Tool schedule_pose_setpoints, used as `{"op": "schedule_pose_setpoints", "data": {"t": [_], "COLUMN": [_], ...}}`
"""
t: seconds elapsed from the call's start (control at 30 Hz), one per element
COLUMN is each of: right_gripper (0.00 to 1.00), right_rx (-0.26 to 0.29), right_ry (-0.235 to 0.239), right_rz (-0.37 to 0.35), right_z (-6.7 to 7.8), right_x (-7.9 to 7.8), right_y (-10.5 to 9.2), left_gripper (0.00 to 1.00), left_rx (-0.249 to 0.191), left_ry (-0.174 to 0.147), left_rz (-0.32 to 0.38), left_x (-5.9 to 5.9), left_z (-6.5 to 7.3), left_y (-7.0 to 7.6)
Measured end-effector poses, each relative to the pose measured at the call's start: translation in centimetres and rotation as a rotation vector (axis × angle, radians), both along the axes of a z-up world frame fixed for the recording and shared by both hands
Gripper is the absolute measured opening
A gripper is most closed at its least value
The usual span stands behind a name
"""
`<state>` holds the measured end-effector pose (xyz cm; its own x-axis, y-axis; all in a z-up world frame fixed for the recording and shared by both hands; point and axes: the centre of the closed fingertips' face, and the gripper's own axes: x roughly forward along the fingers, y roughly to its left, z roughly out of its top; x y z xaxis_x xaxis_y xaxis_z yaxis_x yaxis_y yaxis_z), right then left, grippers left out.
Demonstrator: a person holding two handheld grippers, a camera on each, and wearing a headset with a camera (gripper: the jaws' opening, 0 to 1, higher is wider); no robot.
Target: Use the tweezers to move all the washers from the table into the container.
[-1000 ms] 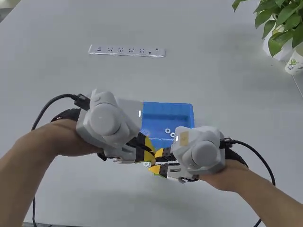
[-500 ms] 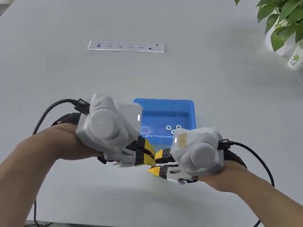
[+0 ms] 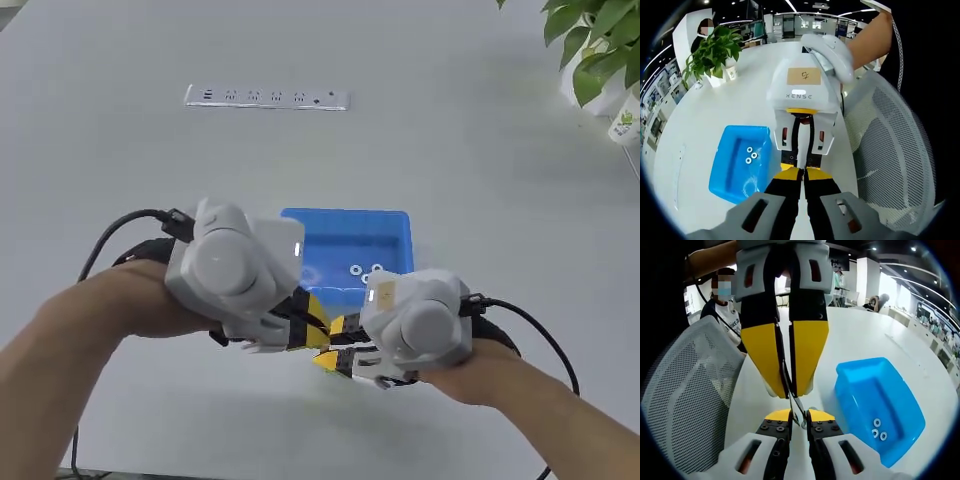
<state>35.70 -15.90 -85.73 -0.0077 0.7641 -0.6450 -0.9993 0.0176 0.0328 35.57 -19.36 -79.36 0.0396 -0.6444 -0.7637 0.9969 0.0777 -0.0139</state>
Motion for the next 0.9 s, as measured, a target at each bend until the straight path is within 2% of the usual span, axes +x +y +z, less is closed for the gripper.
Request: {"op": "schedule_pose_setpoints", "data": {"t": [0.37,0.6,0.9], "right_gripper": [0.12,0.11,0.10], "right_rx": [-0.009,-0.006,-0.006], "right_ry": [0.005,0.029,0.025], "right_rz": [-0.009,-0.026,-0.023], "right_z": [-0.22,-0.28,-0.22], "right_x": [0.23,0.39,0.35], "right_y": [-0.01,-0.11,-0.08], "left_gripper": [0.06,0.06,0.06], "left_rx": [-0.007,-0.018,-0.015], "left_ry": [-0.003,0.009,0.011], "left_rz": [0.010,0.018,0.016], "left_x": [0.70,0.89,0.85], "left_z": [-0.02,-0.08,-0.10], "left_y": [-0.05,-0.19,-0.19]}}
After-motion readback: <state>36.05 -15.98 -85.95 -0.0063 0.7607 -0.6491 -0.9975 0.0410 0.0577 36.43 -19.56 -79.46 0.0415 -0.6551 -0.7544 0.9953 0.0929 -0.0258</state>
